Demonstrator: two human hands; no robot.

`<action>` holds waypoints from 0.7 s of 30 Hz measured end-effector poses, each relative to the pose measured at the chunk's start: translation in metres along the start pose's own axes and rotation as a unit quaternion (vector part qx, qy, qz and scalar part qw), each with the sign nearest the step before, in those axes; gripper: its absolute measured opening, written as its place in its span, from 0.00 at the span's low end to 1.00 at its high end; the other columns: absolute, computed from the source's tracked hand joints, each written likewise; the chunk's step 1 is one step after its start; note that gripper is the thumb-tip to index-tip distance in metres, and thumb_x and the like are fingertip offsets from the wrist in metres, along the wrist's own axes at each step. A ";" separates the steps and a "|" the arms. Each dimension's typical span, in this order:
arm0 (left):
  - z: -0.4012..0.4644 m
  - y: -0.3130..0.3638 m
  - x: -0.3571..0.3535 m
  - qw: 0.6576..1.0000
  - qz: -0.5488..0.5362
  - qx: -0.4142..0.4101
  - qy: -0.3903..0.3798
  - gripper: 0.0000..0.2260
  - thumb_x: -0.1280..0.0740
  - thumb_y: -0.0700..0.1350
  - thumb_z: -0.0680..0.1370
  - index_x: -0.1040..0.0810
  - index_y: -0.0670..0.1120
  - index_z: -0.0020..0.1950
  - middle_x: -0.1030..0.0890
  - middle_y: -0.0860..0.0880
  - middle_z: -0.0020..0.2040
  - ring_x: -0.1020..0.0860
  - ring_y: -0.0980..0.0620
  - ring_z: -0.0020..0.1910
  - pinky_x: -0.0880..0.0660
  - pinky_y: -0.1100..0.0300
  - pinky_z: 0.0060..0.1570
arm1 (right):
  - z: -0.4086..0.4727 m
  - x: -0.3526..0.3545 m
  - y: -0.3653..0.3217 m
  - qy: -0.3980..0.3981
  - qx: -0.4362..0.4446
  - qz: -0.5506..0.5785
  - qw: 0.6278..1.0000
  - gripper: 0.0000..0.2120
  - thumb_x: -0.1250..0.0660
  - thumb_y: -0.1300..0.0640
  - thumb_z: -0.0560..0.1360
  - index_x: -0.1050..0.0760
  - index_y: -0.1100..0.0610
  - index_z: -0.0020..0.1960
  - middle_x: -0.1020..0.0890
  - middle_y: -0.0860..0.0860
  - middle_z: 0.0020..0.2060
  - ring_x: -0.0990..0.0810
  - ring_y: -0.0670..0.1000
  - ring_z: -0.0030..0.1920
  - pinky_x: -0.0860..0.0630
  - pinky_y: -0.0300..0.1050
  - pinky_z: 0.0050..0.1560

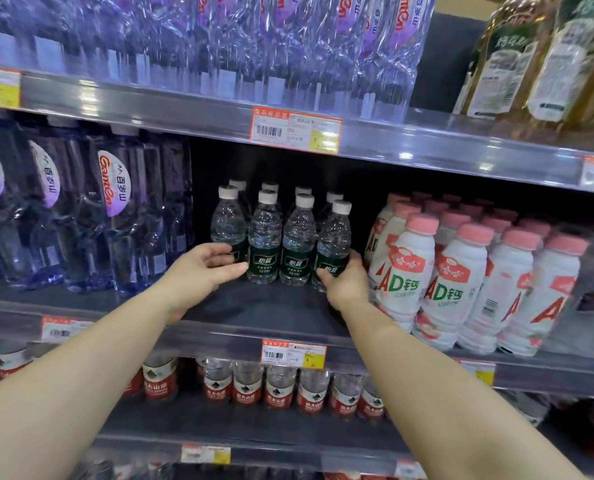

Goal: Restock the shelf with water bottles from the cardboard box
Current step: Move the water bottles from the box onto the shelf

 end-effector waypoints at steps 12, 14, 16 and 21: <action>-0.002 -0.007 0.000 0.998 0.053 0.013 0.009 0.26 0.24 0.52 0.72 0.26 0.51 0.68 0.20 0.53 0.61 0.23 0.53 0.61 0.28 0.51 0.65 | -0.002 -0.003 -0.002 -0.019 -0.015 0.004 1.000 0.30 0.29 0.58 0.75 0.38 0.57 0.73 0.24 0.55 0.65 0.26 0.56 0.65 0.33 0.41 0.60; -0.004 -0.007 -0.001 0.998 0.061 0.013 0.005 0.27 0.24 0.51 0.72 0.27 0.50 0.69 0.21 0.53 0.62 0.23 0.53 0.62 0.28 0.53 0.65 | -0.006 -0.003 -0.001 -0.026 -0.025 0.004 0.999 0.33 0.30 0.58 0.75 0.41 0.56 0.75 0.25 0.55 0.67 0.28 0.56 0.67 0.34 0.41 0.63; -0.005 -0.006 -0.004 0.998 0.069 0.010 0.000 0.27 0.24 0.51 0.72 0.27 0.49 0.70 0.21 0.52 0.62 0.23 0.53 0.61 0.28 0.55 0.63 | -0.014 -0.002 0.001 -0.029 -0.038 -0.001 0.999 0.36 0.30 0.57 0.76 0.45 0.57 0.77 0.28 0.56 0.70 0.30 0.56 0.69 0.35 0.43 0.67; -0.008 -0.003 -0.021 0.995 0.099 -0.008 -0.003 0.28 0.25 0.49 0.74 0.30 0.45 0.72 0.24 0.48 0.67 0.25 0.52 0.62 0.30 0.59 0.62 | -0.041 0.002 -0.005 -0.041 -0.021 -0.025 0.999 0.36 0.32 0.56 0.77 0.48 0.60 0.78 0.30 0.56 0.71 0.32 0.54 0.71 0.37 0.39 0.66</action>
Point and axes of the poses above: each hand's wrist, its own z-axis towards the middle knuckle, its own x-axis out of the back of the hand, y = z × x, the point moved 9 cm from there along z, towards the middle knuckle
